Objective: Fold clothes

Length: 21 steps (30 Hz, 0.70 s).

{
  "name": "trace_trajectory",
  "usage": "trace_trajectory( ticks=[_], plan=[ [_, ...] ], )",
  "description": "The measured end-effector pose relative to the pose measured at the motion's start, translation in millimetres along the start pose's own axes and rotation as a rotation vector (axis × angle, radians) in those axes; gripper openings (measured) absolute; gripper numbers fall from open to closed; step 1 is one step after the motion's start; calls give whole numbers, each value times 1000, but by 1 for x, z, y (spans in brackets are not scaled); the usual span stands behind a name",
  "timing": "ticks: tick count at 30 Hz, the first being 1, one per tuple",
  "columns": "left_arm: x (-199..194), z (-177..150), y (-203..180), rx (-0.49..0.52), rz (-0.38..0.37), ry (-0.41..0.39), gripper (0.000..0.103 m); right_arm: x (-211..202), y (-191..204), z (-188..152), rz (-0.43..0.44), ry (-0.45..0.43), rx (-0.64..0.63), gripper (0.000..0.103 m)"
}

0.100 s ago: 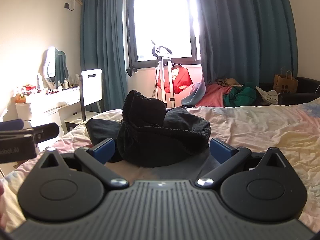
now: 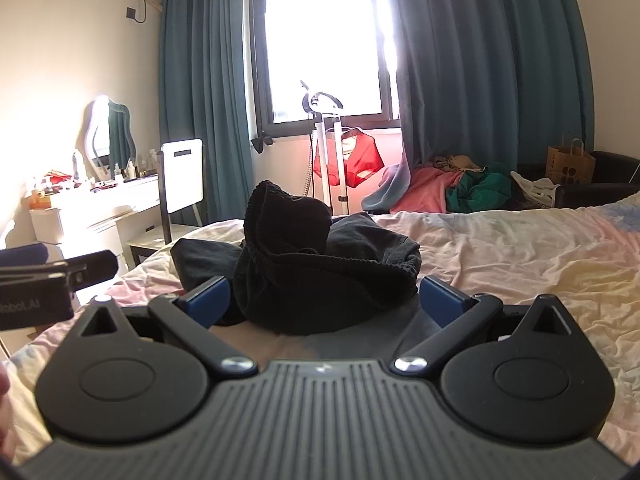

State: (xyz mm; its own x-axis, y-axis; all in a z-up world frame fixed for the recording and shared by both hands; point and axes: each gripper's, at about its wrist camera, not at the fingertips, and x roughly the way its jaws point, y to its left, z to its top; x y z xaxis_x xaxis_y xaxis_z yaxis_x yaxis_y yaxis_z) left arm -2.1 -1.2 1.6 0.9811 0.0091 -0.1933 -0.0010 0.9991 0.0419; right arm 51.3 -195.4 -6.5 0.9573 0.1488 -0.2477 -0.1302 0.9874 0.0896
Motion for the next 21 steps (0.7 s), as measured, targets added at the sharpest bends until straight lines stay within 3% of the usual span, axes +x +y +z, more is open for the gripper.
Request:
trace_trajectory(
  ticks=[21],
  plan=[
    [9, -1, -7, -1, 19, 29, 103, 0, 5, -2, -10, 6, -6, 103]
  ],
)
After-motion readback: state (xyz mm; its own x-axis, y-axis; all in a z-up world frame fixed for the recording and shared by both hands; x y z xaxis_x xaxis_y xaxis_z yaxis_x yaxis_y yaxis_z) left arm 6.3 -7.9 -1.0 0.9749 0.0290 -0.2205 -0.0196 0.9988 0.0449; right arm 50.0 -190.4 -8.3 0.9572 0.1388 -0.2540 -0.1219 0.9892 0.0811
